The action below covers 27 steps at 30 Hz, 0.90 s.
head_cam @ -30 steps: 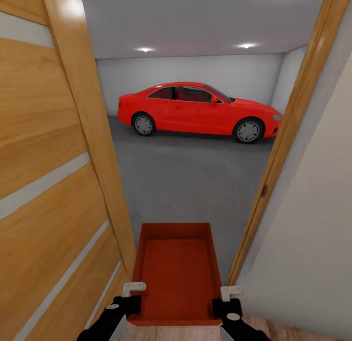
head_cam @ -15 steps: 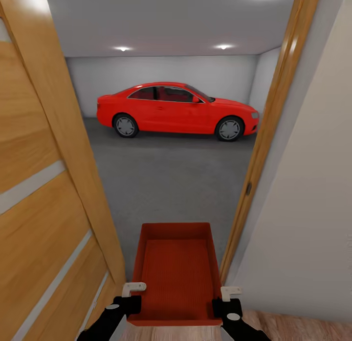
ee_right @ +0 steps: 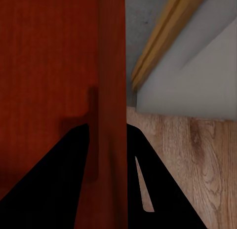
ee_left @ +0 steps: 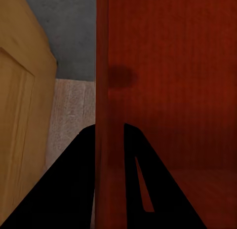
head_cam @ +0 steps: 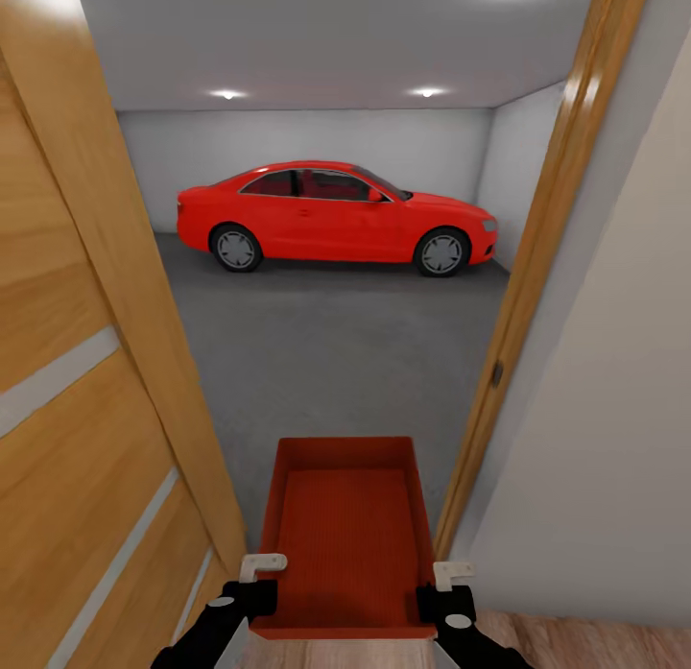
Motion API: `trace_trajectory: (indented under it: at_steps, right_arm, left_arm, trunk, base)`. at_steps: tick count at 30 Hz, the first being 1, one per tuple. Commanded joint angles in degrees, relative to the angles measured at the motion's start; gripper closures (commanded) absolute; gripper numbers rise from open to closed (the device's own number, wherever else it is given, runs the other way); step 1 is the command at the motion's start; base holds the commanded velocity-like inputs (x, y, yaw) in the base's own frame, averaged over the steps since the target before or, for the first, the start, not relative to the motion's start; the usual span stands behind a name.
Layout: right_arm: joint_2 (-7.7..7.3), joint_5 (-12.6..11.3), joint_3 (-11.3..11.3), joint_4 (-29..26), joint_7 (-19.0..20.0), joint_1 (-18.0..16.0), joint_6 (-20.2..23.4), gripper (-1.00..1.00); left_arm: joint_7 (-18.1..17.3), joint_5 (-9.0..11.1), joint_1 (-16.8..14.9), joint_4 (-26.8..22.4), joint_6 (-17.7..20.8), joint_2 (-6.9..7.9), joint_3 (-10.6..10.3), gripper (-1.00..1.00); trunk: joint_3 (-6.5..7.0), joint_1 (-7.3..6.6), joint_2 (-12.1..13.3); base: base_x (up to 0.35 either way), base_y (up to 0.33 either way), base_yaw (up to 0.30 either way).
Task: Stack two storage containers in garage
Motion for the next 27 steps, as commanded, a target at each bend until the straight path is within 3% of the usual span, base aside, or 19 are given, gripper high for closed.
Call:
trace_trajectory:
  at_steps: [1,11,22,27]
  right_arm:
    - [-0.59,-1.92,-0.35,0.48,-0.9,-0.08,-0.49,1.0]
    - [-0.57,-1.92,-0.35,0.48,-0.92,-0.1,-0.53,1.0]
    - [-0.42,-1.92,-0.35,0.48,-0.99,-0.1,-0.49,1.0]
    - [-0.56,-1.92,-0.35,0.48,-0.94,-0.08,-0.49,1.0]
  left_arm:
    - [0.61,-0.97,0.0,-0.25,-0.42,0.79,-0.55,1.0]
    - [0.61,-1.0,0.01,-0.25,-0.43,0.75,-0.55,1.0]
    - [0.61,-1.0,0.0,-0.25,-0.42,0.76,-0.55,1.0]
    - [0.61,-0.94,0.0,-0.25,-0.42,0.76,-0.55,1.0]
  trunk:
    - [-0.09,0.04,-0.09]
    - [-0.09,0.04,-0.09]
    - [-0.09,0.04,-0.09]
    - [-0.09,0.04,-0.09]
  base:
    - [0.176,0.274,-0.001]
    - [0.076,0.103,-0.007]
    - [0.001,0.001,-0.196]
    - [0.001,0.027,-0.033]
